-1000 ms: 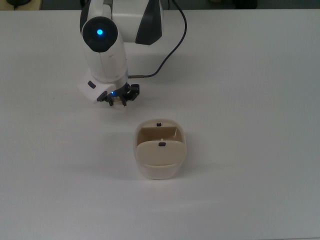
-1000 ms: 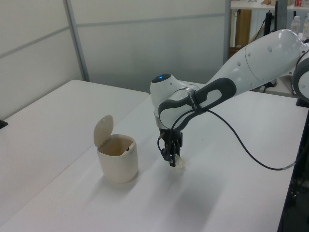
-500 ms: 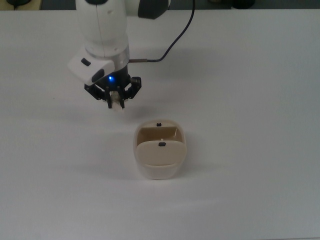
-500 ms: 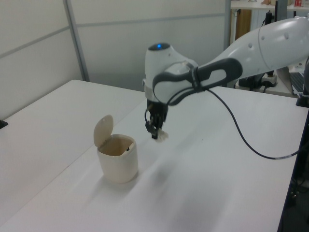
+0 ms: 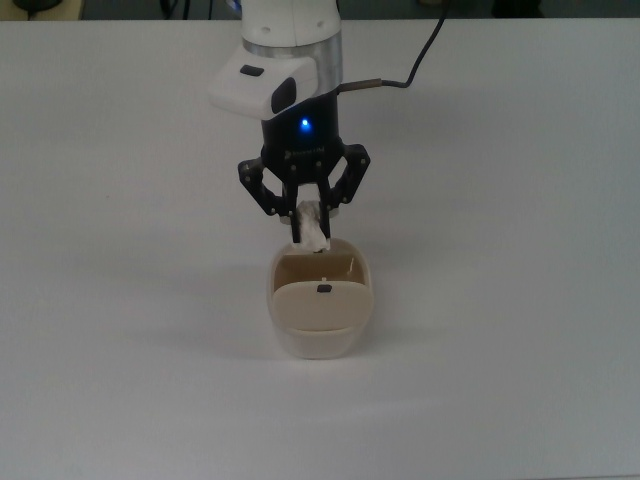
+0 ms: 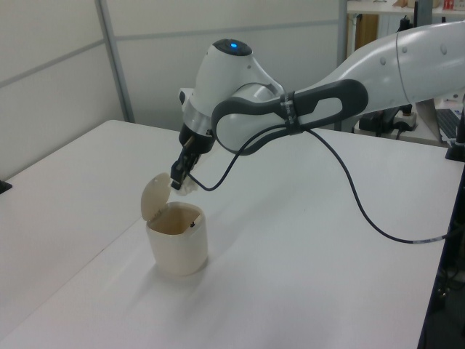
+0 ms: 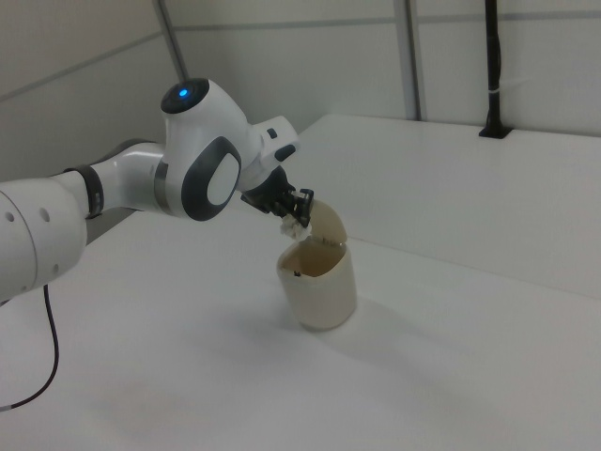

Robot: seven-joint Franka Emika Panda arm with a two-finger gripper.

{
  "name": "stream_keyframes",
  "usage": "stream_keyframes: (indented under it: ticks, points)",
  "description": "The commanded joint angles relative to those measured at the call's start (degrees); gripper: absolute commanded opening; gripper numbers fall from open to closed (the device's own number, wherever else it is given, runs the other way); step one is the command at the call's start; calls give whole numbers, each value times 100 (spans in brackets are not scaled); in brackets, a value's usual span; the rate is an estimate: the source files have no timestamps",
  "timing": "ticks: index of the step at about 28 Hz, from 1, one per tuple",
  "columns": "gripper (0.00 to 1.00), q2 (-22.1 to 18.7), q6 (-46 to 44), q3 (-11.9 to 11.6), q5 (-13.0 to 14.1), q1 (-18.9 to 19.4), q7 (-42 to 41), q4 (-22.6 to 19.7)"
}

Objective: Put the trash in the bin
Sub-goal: 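Lift the paper ball and carry it over the cream bin's opening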

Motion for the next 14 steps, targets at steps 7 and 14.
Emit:
stream_keyframes:
  ticks: [7,14]
  points:
    - [100,157,398,-17,-9,146,104,2]
    - [100,52,363,-53,-9,110,455,2]
